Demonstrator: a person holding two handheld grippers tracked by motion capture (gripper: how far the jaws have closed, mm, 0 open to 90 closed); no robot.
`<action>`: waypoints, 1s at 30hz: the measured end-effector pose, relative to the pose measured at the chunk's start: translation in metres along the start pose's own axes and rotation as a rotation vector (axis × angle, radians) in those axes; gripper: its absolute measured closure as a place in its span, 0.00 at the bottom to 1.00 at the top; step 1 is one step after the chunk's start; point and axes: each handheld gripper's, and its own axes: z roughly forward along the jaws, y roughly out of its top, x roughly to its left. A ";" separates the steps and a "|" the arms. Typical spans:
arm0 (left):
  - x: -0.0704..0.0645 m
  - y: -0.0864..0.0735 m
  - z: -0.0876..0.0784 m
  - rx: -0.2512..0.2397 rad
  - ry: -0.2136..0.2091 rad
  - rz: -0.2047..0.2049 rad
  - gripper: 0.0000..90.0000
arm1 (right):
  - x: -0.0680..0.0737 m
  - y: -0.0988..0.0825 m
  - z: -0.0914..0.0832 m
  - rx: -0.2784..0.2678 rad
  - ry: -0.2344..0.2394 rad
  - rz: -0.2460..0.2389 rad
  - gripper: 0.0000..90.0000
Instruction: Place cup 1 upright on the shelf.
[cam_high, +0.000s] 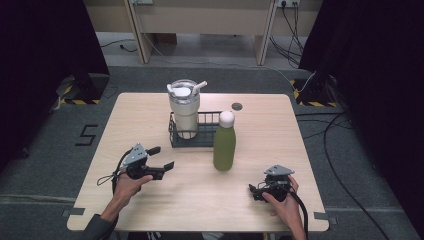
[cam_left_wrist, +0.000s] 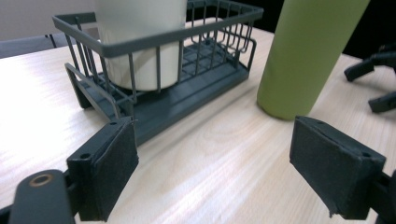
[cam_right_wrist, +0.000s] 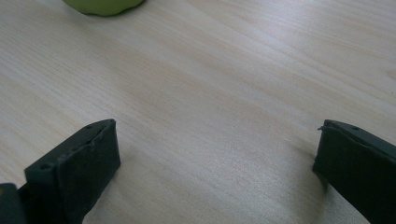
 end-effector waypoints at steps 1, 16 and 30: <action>-0.001 -0.002 -0.001 0.007 -0.001 0.001 0.16 | 0.000 0.000 0.000 0.000 0.000 0.000 0.00; -0.010 -0.024 -0.018 0.108 -0.005 0.037 0.16 | 0.000 0.000 0.000 0.000 0.001 -0.001 0.00; -0.018 -0.043 -0.034 0.252 0.038 0.085 0.17 | 0.000 0.000 0.000 0.000 0.001 0.000 0.00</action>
